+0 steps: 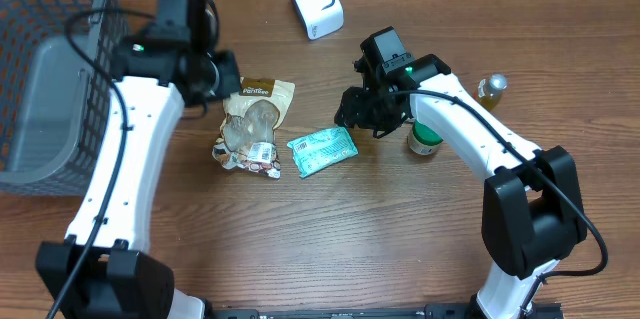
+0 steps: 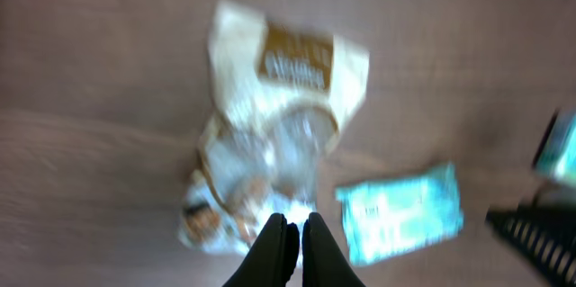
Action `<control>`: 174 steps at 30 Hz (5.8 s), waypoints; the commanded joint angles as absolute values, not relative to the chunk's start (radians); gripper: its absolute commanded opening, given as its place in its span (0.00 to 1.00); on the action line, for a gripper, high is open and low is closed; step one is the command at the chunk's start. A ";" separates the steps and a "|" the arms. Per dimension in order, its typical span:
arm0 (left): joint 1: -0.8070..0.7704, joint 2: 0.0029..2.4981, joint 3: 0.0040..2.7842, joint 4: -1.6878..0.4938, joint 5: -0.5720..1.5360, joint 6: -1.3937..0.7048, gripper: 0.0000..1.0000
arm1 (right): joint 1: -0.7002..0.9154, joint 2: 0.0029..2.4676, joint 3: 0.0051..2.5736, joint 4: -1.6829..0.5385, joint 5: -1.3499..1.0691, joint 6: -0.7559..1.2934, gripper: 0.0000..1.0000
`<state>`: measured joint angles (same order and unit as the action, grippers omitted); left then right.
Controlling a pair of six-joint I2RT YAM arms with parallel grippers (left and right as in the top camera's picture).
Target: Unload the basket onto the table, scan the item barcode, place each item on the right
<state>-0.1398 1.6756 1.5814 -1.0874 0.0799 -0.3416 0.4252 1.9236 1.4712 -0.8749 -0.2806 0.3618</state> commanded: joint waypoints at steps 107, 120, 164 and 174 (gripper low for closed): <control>-0.365 2.008 1.448 -0.860 0.180 -0.381 0.04 | 0.414 1.971 1.045 -0.231 -0.691 0.441 0.24; -0.365 2.008 1.431 -0.908 0.070 -0.381 0.04 | 0.360 1.968 1.045 -0.286 -0.731 0.305 0.04; -0.057 1.618 1.525 -1.017 0.120 -0.328 1.00 | 0.279 1.568 1.058 -0.800 -0.970 -0.226 0.04; -0.057 1.618 1.525 -1.017 0.120 -0.328 1.00 | 0.279 1.568 1.058 -0.814 -0.970 -0.231 0.04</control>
<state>-0.0582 1.6165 1.5269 -1.0176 0.1120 -0.3374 0.2832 1.5925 1.0512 -0.8158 -0.9531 -0.2123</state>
